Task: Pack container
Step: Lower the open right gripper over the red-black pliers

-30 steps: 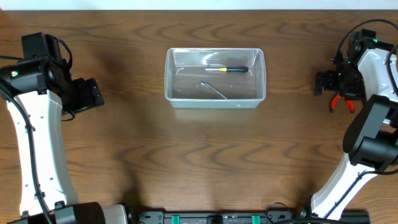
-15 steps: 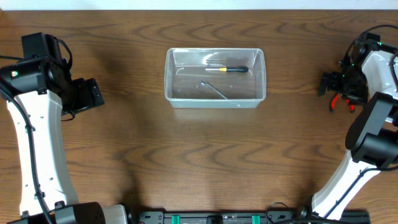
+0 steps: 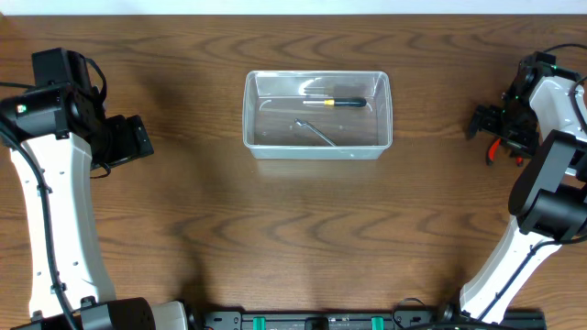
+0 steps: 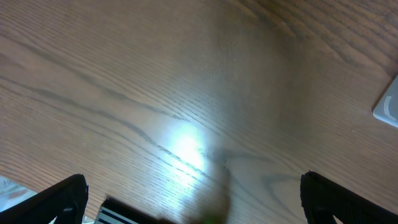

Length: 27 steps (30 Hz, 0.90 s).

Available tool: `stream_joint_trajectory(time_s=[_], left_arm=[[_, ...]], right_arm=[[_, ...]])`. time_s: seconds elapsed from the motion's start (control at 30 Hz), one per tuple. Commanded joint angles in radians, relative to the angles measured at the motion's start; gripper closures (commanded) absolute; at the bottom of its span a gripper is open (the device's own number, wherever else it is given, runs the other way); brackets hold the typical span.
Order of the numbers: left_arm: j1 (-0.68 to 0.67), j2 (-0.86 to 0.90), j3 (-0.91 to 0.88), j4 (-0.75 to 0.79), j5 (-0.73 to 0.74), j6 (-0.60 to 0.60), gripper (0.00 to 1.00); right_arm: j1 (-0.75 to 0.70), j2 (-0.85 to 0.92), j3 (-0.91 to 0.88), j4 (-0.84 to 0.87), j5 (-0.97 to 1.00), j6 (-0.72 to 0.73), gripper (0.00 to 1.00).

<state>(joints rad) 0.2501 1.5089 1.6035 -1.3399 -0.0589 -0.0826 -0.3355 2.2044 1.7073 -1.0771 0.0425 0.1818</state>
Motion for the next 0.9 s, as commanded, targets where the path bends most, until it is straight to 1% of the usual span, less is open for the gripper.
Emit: stream_joint_trajectory(time_s=[0.0, 0.23, 0.87], left_arm=[[0.004, -0.009, 0.022, -0.007, -0.001, -0.006, 0.02], [0.004, -0.009, 0.022, -0.01, -0.001, -0.006, 0.02], [0.004, -0.009, 0.022, -0.013, -0.002, -0.005, 0.02]], right_arm=[[0.006, 0.007, -0.002, 0.011, -0.002, 0.031, 0.01], [0.013, 0.007, -0.002, 0.028, -0.021, 0.023, 0.02], [0.013, 0.008, -0.002, 0.032, -0.024, 0.027, 0.01]])
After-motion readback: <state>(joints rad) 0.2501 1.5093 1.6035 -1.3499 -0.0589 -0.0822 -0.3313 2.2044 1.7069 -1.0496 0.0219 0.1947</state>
